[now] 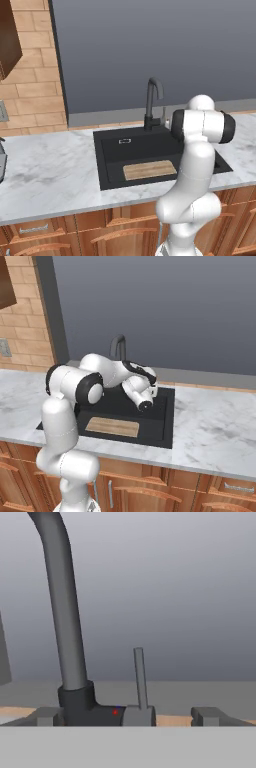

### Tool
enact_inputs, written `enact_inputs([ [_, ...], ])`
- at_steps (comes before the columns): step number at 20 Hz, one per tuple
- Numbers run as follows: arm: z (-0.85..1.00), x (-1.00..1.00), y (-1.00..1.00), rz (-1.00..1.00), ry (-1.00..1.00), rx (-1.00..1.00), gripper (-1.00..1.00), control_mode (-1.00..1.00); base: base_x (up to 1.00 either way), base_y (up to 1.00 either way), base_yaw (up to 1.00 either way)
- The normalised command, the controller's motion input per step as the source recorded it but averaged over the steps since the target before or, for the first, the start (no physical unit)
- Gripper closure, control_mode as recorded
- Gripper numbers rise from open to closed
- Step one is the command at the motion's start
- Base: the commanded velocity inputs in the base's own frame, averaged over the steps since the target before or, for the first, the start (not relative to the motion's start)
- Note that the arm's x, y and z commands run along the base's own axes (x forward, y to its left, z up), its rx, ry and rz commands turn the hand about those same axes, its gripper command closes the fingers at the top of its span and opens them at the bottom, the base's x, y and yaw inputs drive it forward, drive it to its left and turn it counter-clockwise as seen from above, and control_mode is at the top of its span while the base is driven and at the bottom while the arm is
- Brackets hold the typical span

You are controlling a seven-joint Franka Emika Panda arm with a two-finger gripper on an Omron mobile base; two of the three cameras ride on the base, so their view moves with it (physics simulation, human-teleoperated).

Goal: Turn on the sink faucet with hot water and rinse the cutting board for ten seconds, then turn off the faucet. Push the cutting board to reach the water if necessary.

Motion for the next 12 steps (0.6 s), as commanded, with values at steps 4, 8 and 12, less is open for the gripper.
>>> enact_inputs([
  [4, 0.00, 0.22, 0.00, 0.00, 0.00, 0.00, -1.00, -1.00, 0.00, 0.00, 0.00],
  [8, 0.00, 0.20, 0.00, 0.00, 0.00, 0.00, -1.00, -1.00, 0.00, 0.00, 0.00],
  [12, -0.01, 0.13, 0.00, 0.00, 0.00, 0.00, -1.00, -1.00, 0.00, 0.00, 0.00],
])
